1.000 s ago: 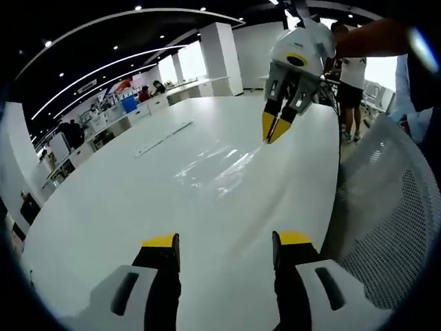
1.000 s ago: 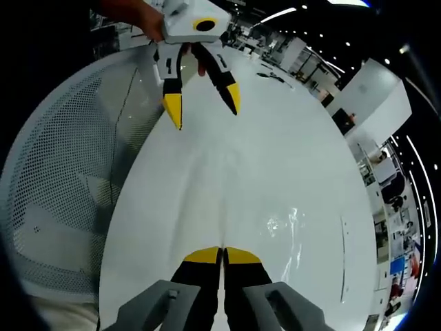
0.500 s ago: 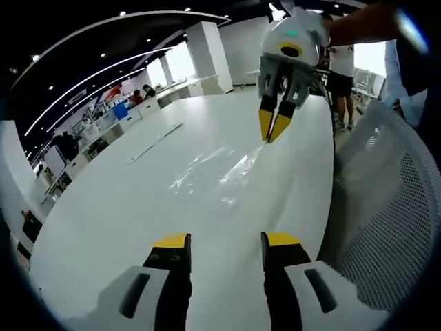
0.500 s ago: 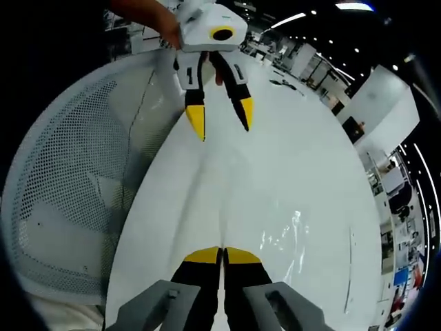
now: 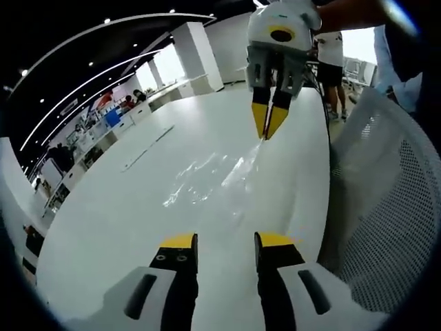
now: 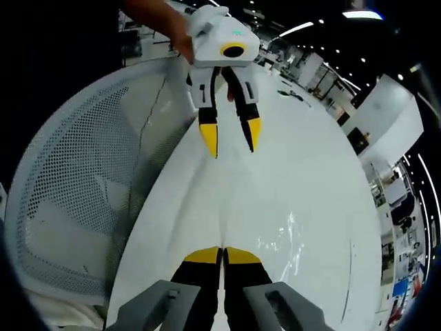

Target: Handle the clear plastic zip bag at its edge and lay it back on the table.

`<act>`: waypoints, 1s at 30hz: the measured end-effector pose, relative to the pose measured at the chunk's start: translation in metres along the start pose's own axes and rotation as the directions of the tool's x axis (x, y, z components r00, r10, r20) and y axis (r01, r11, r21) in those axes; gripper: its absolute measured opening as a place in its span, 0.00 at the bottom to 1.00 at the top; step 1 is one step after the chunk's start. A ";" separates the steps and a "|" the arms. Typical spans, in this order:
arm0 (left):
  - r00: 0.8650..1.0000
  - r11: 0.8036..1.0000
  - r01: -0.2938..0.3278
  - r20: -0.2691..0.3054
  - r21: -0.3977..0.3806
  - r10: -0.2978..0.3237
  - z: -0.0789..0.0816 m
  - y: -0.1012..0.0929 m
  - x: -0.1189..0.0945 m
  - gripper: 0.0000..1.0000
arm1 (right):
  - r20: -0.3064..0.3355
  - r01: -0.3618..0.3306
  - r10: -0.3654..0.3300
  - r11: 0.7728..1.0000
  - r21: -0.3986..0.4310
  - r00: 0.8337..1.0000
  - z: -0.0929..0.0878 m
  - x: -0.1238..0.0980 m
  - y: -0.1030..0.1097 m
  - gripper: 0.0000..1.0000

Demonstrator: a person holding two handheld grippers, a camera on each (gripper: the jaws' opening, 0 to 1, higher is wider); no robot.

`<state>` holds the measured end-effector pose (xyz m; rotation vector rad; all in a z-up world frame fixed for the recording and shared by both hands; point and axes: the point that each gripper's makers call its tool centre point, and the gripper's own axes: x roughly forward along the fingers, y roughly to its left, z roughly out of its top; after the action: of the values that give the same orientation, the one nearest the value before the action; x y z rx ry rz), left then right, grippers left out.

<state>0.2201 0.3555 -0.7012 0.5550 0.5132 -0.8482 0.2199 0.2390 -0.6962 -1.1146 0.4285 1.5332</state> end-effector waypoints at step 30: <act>0.996 0.993 0.081 -0.030 0.087 -0.079 0.005 -0.013 0.002 0.00 | 0.044 0.005 -0.008 0.997 0.076 0.999 0.005 -0.003 0.002 0.00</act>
<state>0.2117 0.3446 -0.7021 0.6309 0.5268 -0.9444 0.2155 0.2408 -0.6919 -1.0205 0.4484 1.5213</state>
